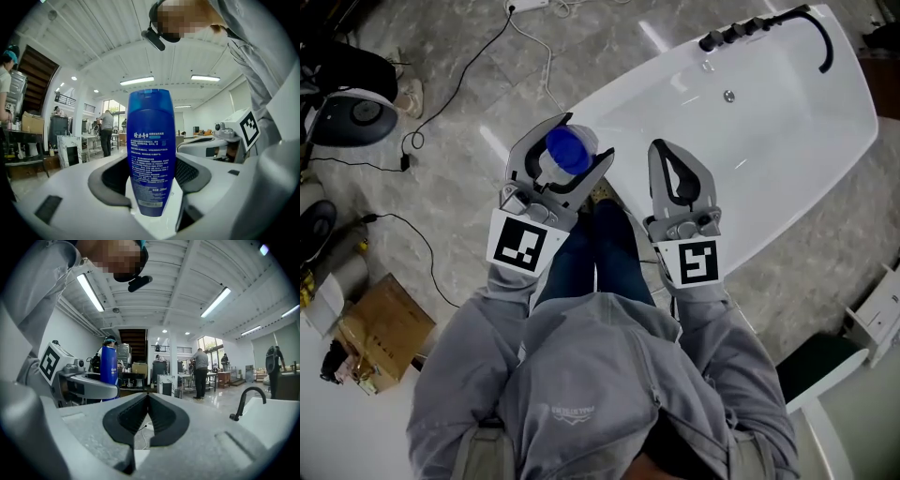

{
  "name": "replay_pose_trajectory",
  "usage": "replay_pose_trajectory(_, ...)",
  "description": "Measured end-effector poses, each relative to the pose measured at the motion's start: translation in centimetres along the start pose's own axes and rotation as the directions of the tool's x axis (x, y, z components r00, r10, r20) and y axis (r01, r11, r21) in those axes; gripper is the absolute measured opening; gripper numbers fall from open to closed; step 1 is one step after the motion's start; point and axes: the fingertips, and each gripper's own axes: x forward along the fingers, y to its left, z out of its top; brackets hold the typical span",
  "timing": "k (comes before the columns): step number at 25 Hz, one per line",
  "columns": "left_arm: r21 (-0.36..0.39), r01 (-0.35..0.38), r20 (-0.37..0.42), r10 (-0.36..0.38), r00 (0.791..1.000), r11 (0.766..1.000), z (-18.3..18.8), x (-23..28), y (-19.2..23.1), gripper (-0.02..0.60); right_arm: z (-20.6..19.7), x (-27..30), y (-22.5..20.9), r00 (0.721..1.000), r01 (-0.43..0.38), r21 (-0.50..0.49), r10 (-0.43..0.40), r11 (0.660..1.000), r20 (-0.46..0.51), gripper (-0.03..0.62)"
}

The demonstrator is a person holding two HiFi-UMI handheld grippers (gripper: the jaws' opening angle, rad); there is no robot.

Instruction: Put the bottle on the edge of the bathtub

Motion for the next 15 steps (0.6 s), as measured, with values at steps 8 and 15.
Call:
replay_pose_trajectory(8,0.067,0.057,0.006,-0.058,0.998,0.996,-3.2,5.3,-0.2,0.275,-3.9,1.6,-3.5,0.999,0.039,-0.002,-0.039,0.999,-0.02,0.002)
replay_pose_trajectory(15,0.083,0.099,0.011,-0.101,0.995,0.992,-7.1,9.2,-0.5,0.275,-7.9,2.7,-5.6,0.998,0.05,-0.01,-0.05,0.999,-0.036,0.002)
